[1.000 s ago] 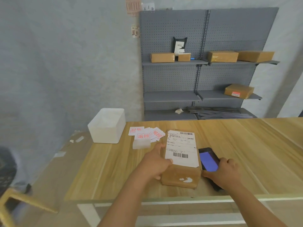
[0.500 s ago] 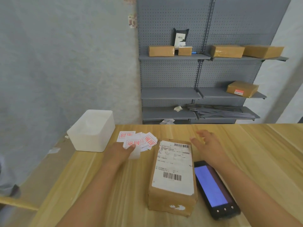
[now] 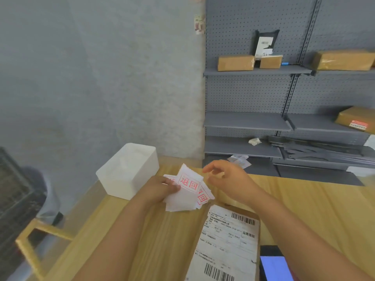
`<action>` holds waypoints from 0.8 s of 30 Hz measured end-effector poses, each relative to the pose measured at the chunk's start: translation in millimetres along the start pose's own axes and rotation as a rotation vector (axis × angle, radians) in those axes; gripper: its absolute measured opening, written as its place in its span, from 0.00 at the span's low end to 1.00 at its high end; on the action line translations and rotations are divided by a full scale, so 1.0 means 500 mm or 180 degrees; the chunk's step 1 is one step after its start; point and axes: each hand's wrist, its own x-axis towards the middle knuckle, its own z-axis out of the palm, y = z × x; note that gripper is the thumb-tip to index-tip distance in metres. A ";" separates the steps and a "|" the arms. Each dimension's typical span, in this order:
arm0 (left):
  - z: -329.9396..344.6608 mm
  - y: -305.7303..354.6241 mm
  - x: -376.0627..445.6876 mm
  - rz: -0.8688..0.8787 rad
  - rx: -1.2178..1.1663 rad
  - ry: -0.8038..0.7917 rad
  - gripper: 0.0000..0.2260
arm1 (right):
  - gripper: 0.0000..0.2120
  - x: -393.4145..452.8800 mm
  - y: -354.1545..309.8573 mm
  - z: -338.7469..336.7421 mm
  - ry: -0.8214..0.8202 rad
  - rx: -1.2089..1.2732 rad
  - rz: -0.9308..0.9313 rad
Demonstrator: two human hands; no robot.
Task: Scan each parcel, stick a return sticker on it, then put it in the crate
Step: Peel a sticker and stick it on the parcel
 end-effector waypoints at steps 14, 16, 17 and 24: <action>-0.012 0.103 -0.033 0.0602 -0.0006 -0.0717 0.06 | 0.07 0.058 -0.007 0.009 -0.0265 0.0129 -0.0432; -0.014 0.107 -0.039 0.0676 0.0122 -0.0762 0.06 | 0.05 0.058 -0.008 0.008 -0.0213 0.0131 -0.0385; -0.016 0.109 -0.040 0.0706 0.0154 -0.0802 0.06 | 0.04 0.058 -0.008 0.008 -0.0174 0.0105 -0.0362; -0.059 0.106 -0.042 0.1023 0.0372 -0.1019 0.07 | 0.04 0.045 -0.026 0.016 0.0403 -0.0419 -0.0128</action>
